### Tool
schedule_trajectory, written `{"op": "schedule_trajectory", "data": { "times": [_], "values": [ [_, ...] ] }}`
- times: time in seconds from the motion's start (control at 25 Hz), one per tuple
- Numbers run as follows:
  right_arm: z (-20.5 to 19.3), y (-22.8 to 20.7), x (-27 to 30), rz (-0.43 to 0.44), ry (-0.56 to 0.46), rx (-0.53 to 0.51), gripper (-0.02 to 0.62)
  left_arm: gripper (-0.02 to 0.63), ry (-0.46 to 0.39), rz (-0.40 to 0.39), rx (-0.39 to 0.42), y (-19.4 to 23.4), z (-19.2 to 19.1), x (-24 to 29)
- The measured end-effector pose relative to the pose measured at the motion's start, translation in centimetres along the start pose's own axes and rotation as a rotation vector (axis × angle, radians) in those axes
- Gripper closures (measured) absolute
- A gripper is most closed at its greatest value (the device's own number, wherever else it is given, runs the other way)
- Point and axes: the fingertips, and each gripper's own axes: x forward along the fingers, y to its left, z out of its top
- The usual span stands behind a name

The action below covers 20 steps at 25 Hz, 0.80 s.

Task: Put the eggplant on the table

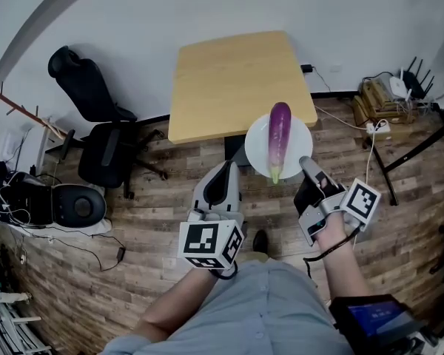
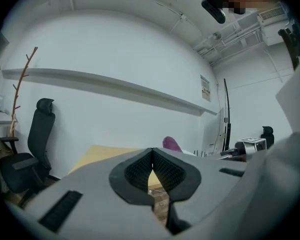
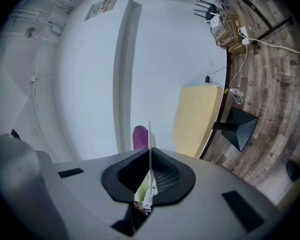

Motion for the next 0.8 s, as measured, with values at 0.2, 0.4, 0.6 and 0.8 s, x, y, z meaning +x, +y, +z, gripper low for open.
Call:
{"op": "schedule_trajectory", "data": {
  "times": [0.2,0.4,0.6,0.8],
  "values": [
    [0.9,0.1,3.9,0.006,-0.013,-0.006,0.583,0.6,-0.011,-0.029,0.009,2.3,0.9,3.1],
    [1.5,-0.6,7.0,0.011,-0.015,-0.009,0.583,0.6,-0.028,-0.037,0.016,4.2,1.5,5.6],
    [2.7,-0.7,10.0,-0.004,-0.015,0.008,0.583,0.6,-0.02,-0.033,0.008,6.1,2.3,8.6],
    [5.4,-1.3,12.8,-0.03,-0.02,0.013,0.583,0.6,-0.002,-0.03,-0.005,7.3,2.6,12.5]
  ]
}}
